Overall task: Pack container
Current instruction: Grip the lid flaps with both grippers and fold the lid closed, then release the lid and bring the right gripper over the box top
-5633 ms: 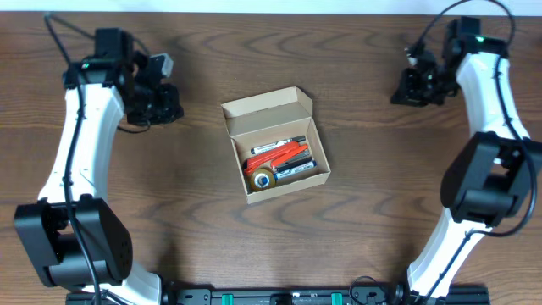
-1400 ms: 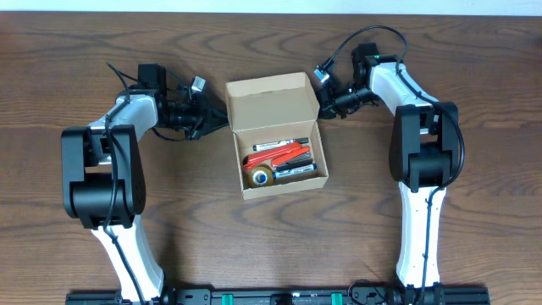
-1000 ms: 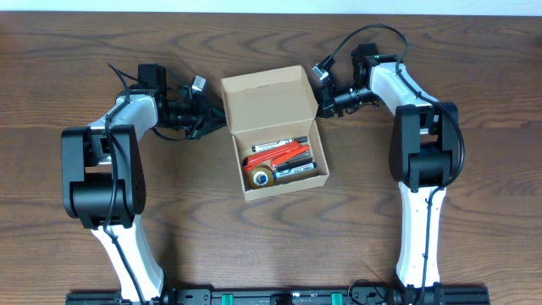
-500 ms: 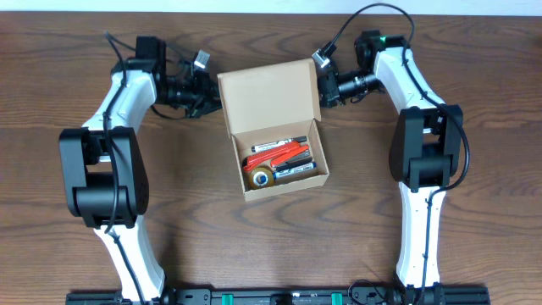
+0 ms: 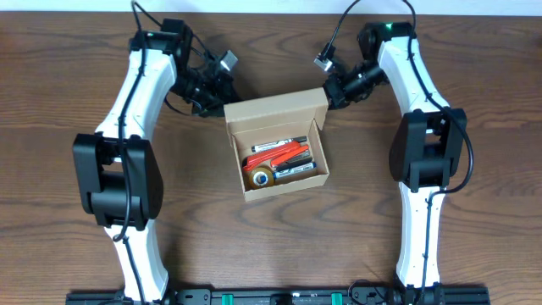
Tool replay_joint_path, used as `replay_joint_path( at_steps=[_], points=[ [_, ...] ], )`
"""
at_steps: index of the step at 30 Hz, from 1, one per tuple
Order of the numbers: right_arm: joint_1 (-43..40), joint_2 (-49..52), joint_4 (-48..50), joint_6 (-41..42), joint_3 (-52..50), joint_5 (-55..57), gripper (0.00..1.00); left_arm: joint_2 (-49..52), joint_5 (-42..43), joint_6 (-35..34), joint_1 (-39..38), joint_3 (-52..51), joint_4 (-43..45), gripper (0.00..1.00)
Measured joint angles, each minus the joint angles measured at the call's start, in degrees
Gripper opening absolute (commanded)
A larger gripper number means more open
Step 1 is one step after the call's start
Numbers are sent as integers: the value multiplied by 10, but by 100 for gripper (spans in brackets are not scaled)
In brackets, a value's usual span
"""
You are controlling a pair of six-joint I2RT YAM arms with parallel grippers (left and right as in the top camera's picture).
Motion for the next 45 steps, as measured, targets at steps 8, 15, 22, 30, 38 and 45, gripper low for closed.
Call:
replay_joint_path(
  at_steps=[8,15,22,30,38,45],
  points=[
    [0,0,-4,30,84,123,1,-55,-107,31,-35,0,-69,6],
    [0,0,-6,70,142,224,3,-150,-223,36,-83,0,-130,9],
    [8,0,-42,97,212,259,8,-202,-447,-15,-77,2,-134,69],
    [73,-1,-91,192,339,332,2,-202,-577,-124,22,1,-82,72],
    [139,-47,-93,281,360,392,2,-213,-568,-143,26,-118,14,72],
    [173,-107,-93,313,367,436,2,-279,-509,-145,23,-329,120,72]
  ],
)
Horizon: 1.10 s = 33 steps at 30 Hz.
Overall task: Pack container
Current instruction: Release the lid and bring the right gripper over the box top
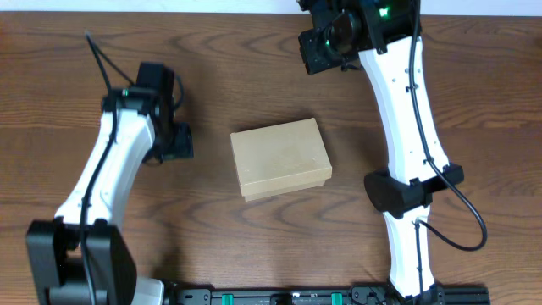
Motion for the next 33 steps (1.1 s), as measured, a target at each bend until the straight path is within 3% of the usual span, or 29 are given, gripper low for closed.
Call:
replay_joint_path(
  at_steps=[5,10,18,33],
  points=[
    [19,-11,0,14,0,11,2,-81,13,0,0,-81,26,75],
    [28,-11,0,26,-34,21,2,-128,19,0,0,-94,30,76],
    [34,-13,0,35,-162,42,2,-136,21,0,2,-95,35,76],
    [57,-83,0,58,-276,62,2,-136,21,0,2,-95,56,77]
  ],
)
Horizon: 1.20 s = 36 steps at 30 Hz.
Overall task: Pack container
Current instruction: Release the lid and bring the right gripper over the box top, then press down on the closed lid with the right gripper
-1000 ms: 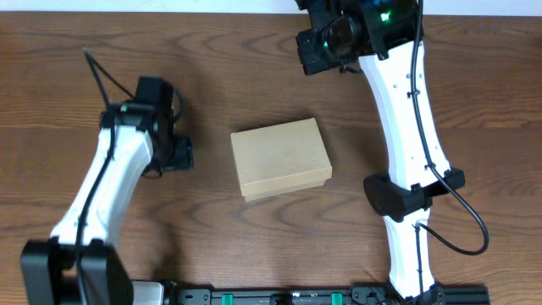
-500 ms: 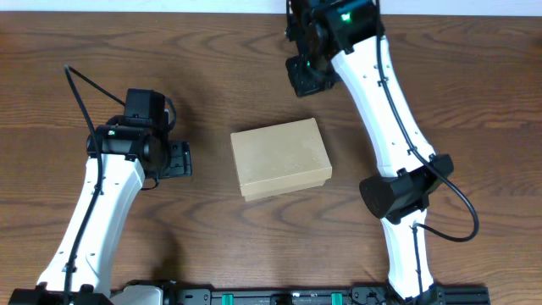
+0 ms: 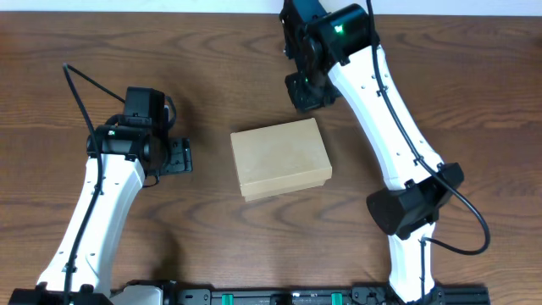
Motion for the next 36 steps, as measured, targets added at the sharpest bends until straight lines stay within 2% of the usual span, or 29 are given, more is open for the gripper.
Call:
replay_joint_path(
  at_steps=[6,9,12,17,24,29,36],
  points=[
    [1,-45,9,12,-93,6,2,0,0,2,0,0,0,77],
    [1,-100,53,15,-185,10,1,0,0,2,0,0,0,77],
    [1,-165,128,14,-285,12,2,0,1,3,0,-1,0,77],
    [1,-292,309,-6,-464,8,2,0,0,4,0,-1,0,77],
    [2,-315,423,-18,-527,-32,1,0,3,4,0,-1,1,77],
    [31,-283,426,-1,-530,-54,1,0,5,4,0,-1,4,77],
    [102,-256,423,73,-560,-60,1,0,9,4,0,-1,9,77]
  ],
)
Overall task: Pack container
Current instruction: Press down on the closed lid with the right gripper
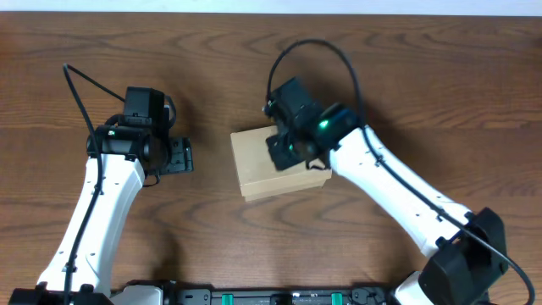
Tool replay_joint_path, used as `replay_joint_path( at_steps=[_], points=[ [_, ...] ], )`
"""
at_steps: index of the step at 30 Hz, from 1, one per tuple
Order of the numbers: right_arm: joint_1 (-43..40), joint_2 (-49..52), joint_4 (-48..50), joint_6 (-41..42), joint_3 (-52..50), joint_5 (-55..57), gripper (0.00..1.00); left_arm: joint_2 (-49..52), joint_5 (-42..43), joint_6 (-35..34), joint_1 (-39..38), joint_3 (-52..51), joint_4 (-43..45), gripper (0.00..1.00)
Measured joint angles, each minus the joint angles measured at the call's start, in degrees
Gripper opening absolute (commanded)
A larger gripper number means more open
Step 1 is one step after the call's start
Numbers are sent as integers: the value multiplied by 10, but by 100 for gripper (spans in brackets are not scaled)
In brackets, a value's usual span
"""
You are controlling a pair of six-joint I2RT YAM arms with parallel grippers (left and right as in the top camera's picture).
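The cardboard box (262, 169) lies in the middle of the table with its lid down, so the contents are hidden. My right gripper (290, 151) is down over the right half of the lid. Its wrist covers the fingers, so their state cannot be read. My left gripper (184, 157) hovers to the left of the box, a short gap away, pointing at it. It is open, with nothing between its fingers.
Brown wooden table (474, 110) all around. The right arm reaches in from the lower right across the box's right side. The left arm comes up along the left side. A black rail (271, 296) runs along the front edge.
My right gripper has moved from behind the box's far right corner to over the lid, its arm now stretched low from the lower right. The left arm and the box have not moved.
The box stood open, showing markers and a tape roll, with both grippers at the back corners of its raised lid. Then the lid was down and both arms had drawn away. The left settled beside the box, and the right has come down over the lid.
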Motion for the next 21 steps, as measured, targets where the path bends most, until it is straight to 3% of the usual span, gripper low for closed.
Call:
replay_joint_path(
  at_steps=[10,21],
  points=[
    [7,0,0,46,-24,9,1,0,0,0,0,0,9,77],
    [7,-17,86,60,-113,9,1,0,0,0,0,0,6,78]
  ],
)
